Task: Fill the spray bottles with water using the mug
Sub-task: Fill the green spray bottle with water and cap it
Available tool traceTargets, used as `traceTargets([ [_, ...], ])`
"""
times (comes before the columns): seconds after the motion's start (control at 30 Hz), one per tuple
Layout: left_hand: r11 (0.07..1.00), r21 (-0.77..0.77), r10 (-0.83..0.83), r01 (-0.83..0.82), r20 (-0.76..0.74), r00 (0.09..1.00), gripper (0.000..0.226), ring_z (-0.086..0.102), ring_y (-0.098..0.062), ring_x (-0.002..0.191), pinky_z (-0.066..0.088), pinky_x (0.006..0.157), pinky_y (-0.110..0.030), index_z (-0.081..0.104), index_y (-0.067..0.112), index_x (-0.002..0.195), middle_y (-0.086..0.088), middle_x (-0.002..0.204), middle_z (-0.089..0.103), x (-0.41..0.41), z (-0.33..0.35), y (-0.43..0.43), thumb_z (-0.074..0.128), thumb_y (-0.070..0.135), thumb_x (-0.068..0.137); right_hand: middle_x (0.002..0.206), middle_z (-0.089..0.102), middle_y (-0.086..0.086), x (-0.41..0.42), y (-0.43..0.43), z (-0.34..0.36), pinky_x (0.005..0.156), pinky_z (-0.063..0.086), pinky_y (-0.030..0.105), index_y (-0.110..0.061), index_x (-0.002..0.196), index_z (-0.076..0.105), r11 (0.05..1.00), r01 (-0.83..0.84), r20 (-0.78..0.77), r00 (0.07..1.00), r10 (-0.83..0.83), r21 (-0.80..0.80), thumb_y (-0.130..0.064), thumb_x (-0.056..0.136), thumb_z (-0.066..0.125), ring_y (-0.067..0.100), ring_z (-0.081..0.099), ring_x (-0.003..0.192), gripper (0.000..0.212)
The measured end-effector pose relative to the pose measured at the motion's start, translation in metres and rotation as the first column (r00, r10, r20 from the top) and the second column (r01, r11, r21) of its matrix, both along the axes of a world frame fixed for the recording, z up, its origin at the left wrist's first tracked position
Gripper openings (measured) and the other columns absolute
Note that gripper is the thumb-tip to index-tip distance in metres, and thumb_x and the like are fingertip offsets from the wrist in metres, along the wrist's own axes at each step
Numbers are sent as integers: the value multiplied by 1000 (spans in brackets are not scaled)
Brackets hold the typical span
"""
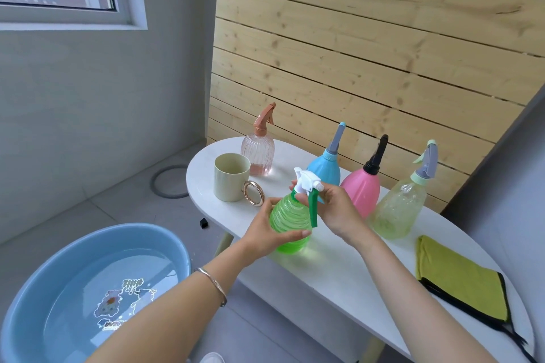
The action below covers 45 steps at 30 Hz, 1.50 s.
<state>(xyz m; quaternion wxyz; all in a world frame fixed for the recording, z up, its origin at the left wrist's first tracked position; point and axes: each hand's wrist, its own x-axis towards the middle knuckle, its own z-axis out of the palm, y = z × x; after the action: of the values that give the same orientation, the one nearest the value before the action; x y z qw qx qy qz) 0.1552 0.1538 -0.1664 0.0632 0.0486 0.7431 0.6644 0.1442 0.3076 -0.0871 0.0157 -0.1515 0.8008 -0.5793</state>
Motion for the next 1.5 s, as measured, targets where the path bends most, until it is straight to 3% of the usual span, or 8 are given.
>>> traceTargets([
  [0.27, 999, -25, 30, -31, -33, 999, 68, 56, 19, 83, 43, 68, -2, 49, 21, 121, 8, 110, 59, 2, 1, 2, 90, 23, 67, 85, 64, -39, 11, -19, -18, 102, 44, 41, -46, 87, 66, 964, 265, -205, 944, -258, 6, -11, 86, 67, 6, 61, 106, 35],
  [0.53, 999, 10, -38, 38, -8, 999, 68, 59, 15, 87, 46, 68, -5, 47, 25, 125, 6, 112, 62, 4, 4, -2, 88, 22, 71, 121, 64, -19, 2, 1, 1, 112, 35, 36, -34, 113, 63, 989, -105, 43, 994, 101, 100, -22, 90, 63, -2, 50, 123, 26],
  [0.7, 999, 33, -28, 29, -20, 999, 66, 61, 5, 94, 47, 72, -7, 48, 25, 123, 6, 110, 64, 2, 1, -3, 88, 20, 70, 96, 72, -16, 1, -4, -8, 107, 40, 42, -35, 96, 67, 998, 38, -73, 997, -33, 58, -15, 87, 67, 0, 62, 102, 23],
  [0.87, 1000, 29, -10, 11, -37, 999, 66, 57, 20, 86, 43, 70, -1, 50, 21, 126, 14, 107, 61, 5, 1, -1, 87, 17, 72, 91, 70, -25, 5, -14, -18, 110, 36, 43, -41, 91, 67, 983, 178, -155, 974, -168, 51, -14, 83, 71, -6, 61, 101, 28],
  [1.03, 992, 113, -52, 49, 26, 998, 52, 62, 13, 90, 44, 70, -2, 57, 37, 116, 16, 108, 66, 8, 23, -4, 86, 24, 74, 98, 73, -8, 10, -12, 0, 103, 45, 38, -30, 85, 72, 961, 253, -11, 967, -256, -110, -16, 78, 76, 3, 64, 101, 16],
  [1.17, 934, 245, -274, 258, 31, 961, 53, 65, -13, 112, 48, 97, -27, 62, 33, 119, 5, 116, 72, -1, 68, -11, 82, 40, 71, 98, 71, -2, 8, -11, 51, 100, 47, 42, -22, 96, 71, 957, 89, 9, 996, -90, -277, -25, 75, 76, 16, 65, 96, 21],
  [1.33, 814, 383, -480, 436, 23, 877, 96, 71, -9, 98, 56, 76, -22, 59, 21, 118, 5, 106, 75, -3, 125, -24, 91, 63, 38, 108, 70, 1, 5, -7, 107, 102, 42, 39, -16, 107, 63, 942, -132, -18, 991, 133, -309, -26, 79, 74, 16, 62, 99, 32],
  [1.5, 780, 405, -518, 476, -7, 855, 106, 74, -12, 87, 58, 71, -25, 59, 16, 113, 1, 96, 77, -14, 150, -38, 92, 64, 24, 123, 64, 5, 4, 0, 142, 100, 42, 37, -20, 120, 63, 918, -319, 19, 943, 333, -235, -31, 83, 68, 16, 61, 106, 39],
])
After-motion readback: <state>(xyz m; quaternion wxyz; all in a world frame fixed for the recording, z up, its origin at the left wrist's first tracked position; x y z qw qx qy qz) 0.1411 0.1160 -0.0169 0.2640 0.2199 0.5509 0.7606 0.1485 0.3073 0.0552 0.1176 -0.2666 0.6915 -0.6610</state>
